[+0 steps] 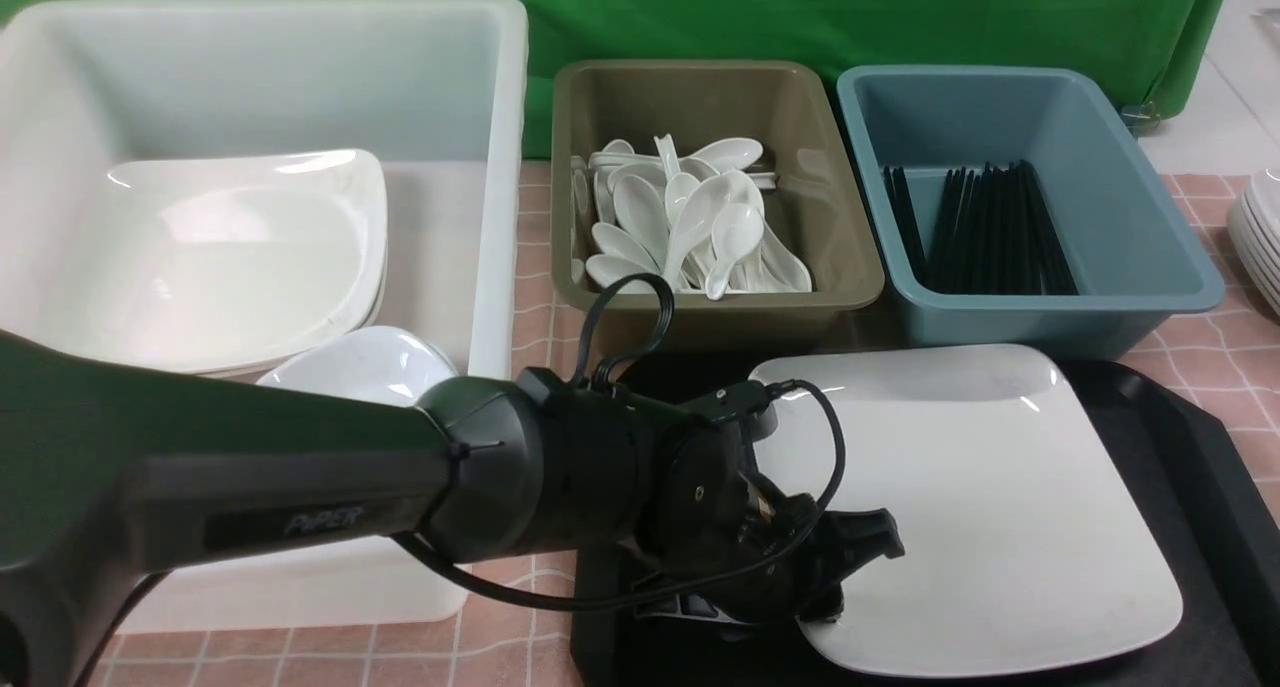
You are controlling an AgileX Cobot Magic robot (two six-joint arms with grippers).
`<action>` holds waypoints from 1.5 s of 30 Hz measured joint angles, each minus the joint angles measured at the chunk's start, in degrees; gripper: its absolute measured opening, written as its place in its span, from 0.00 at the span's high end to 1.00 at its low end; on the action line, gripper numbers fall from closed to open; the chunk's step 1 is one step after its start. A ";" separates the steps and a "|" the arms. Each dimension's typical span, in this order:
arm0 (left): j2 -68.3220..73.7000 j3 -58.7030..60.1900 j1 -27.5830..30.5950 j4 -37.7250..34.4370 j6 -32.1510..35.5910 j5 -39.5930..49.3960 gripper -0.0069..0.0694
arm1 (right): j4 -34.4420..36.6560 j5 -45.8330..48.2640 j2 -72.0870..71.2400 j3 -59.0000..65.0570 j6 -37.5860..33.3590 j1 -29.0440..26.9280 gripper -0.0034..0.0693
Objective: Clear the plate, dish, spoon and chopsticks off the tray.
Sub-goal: Use the left arm to grab a plate from the dinner plate, then use the left arm to put the plate into the large storage box on the left
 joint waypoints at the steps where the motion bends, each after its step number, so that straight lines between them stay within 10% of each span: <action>1: 0.07 0.00 0.06 -0.66 -0.29 -0.38 0.74 | 0.05 0.02 0.00 0.00 0.00 0.00 0.91; 45: -22.69 0.98 5.72 2.63 6.52 5.14 0.88 | -8.28 -2.23 -10.97 -8.15 0.14 0.00 0.91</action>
